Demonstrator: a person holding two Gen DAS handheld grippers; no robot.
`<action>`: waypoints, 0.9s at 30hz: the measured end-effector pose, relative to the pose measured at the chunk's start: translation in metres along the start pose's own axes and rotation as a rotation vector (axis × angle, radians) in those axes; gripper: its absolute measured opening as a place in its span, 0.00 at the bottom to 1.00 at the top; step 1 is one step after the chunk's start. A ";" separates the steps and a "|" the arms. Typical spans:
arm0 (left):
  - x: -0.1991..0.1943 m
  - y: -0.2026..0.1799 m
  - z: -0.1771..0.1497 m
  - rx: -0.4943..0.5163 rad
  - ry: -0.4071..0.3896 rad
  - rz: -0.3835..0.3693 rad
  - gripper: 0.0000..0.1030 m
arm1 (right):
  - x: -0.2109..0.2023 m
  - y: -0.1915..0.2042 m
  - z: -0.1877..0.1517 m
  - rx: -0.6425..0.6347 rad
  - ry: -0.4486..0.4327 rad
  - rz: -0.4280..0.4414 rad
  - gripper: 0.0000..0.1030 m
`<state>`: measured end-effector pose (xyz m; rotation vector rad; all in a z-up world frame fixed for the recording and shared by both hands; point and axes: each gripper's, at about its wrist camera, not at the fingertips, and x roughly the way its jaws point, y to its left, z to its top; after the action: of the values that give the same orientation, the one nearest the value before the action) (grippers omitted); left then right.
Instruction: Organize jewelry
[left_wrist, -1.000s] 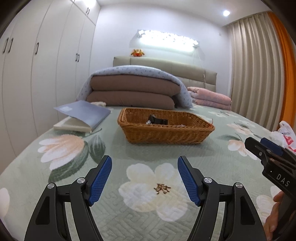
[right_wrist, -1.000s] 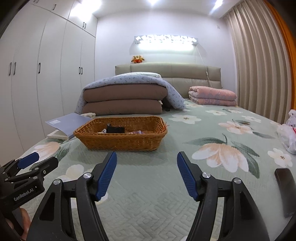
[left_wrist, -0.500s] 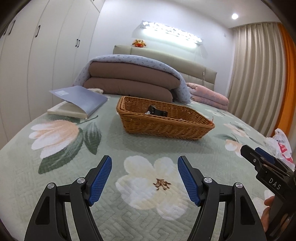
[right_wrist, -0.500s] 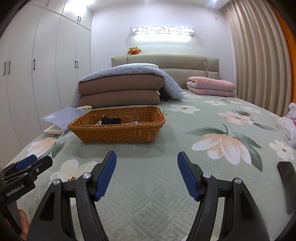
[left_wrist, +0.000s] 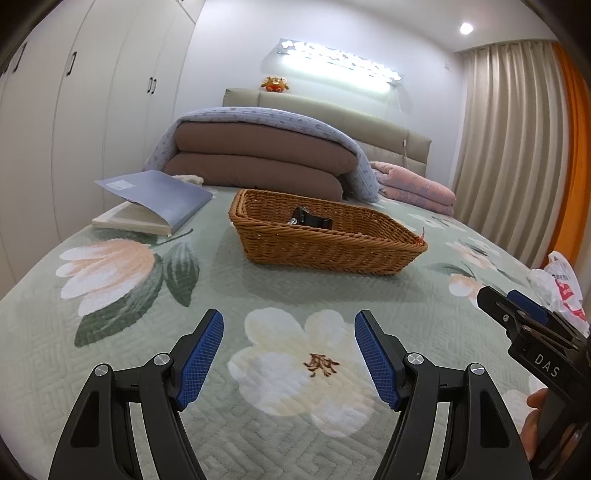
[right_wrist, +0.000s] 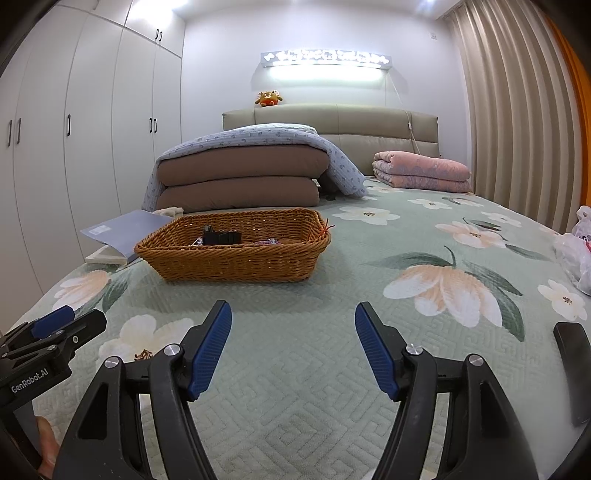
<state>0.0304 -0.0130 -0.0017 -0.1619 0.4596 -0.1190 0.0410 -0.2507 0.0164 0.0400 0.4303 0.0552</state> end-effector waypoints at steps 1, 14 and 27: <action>0.000 0.000 0.000 0.001 -0.001 0.000 0.73 | 0.000 0.000 0.000 -0.002 0.001 -0.001 0.71; -0.001 -0.001 0.000 0.002 0.002 -0.001 0.73 | 0.000 0.000 -0.001 -0.008 0.002 0.001 0.72; 0.001 -0.002 -0.001 0.008 0.004 0.008 0.73 | 0.000 0.001 -0.002 -0.013 0.003 0.001 0.73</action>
<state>0.0308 -0.0154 -0.0027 -0.1526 0.4633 -0.1134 0.0404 -0.2500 0.0150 0.0277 0.4332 0.0593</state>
